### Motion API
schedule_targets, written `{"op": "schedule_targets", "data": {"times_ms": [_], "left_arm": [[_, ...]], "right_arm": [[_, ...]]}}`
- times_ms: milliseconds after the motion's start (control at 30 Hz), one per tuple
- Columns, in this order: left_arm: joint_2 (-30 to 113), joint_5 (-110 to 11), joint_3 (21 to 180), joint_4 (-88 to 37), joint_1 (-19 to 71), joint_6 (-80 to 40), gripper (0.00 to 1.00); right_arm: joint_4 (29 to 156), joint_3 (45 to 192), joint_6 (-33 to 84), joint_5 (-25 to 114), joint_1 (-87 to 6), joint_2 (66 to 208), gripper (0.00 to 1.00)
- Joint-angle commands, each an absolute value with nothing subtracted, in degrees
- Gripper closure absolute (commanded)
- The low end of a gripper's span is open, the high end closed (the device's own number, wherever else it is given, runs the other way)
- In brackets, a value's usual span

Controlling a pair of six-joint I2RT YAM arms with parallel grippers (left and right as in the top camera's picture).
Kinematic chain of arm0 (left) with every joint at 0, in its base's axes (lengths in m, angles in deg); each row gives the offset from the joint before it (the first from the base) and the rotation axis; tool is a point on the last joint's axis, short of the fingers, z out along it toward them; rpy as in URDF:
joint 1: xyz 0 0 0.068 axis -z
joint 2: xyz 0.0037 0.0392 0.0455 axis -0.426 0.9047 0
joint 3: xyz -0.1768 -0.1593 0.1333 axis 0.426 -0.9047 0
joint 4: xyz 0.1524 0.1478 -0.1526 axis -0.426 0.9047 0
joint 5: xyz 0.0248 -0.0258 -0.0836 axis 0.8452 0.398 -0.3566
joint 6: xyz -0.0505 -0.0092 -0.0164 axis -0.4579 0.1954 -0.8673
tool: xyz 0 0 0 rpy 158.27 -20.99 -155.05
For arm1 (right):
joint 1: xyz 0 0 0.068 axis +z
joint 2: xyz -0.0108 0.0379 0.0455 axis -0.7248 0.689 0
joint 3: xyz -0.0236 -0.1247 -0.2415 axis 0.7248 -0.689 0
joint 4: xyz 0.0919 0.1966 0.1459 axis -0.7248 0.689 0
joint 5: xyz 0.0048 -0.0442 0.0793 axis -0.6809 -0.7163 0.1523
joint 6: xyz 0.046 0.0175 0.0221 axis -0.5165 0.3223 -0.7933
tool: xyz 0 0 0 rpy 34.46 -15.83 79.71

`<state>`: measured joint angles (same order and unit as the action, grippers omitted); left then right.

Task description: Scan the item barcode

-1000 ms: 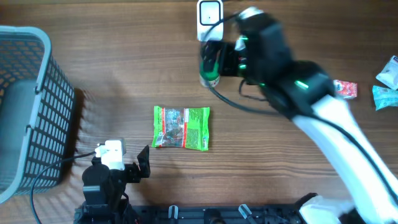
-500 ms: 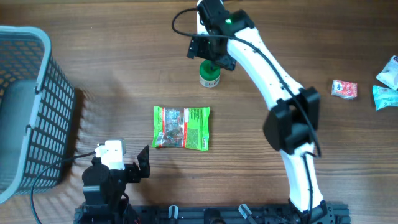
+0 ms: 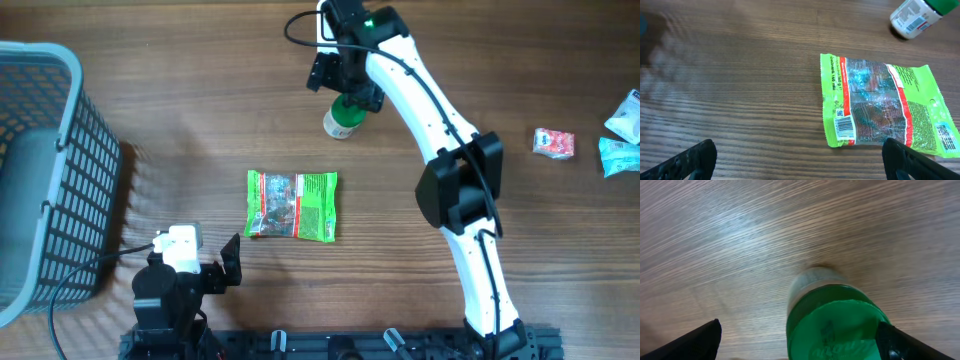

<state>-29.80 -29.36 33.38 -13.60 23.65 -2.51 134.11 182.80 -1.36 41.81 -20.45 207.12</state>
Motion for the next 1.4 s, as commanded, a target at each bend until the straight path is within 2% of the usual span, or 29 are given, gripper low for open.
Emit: {"op": "schedule_targets", "data": {"times_ms": [0, 300, 400, 667, 1167, 1300, 1367], "left_arm": [[-30.02, -29.23, 33.28, -13.75, 23.44, -2.4, 0.0], [-30.02, -29.23, 33.28, -13.75, 23.44, -2.4, 0.0], [-30.02, -29.23, 33.28, -13.75, 23.44, -2.4, 0.0], [-30.02, -29.23, 33.28, -13.75, 23.44, -2.4, 0.0], [-30.02, -29.23, 33.28, -13.75, 23.44, -2.4, 0.0], [-30.02, -29.23, 33.28, -13.75, 23.44, -2.4, 0.0], [-30.02, -29.23, 33.28, -13.75, 23.44, -2.4, 0.0]], "right_arm": [[134.37, 186.38, 1.68, 44.47, -20.12, 208.91, 0.01], [140.99, 190.97, 3.54, 43.16, -20.23, 207.21, 0.01], [144.79, 190.78, 0.13, 39.56, -20.74, 207.34, 0.01], [141.58, 189.86, -6.93, 39.18, -20.85, 209.42, 0.01], [139.2, 189.64, -5.42, 47.03, -19.88, 219.47, 0.01], [139.29, 189.47, -4.88, 47.05, -19.03, 221.35, 0.06], [139.64, 189.44, -4.16, 47.05, -18.92, 222.18, 0.13]]}}
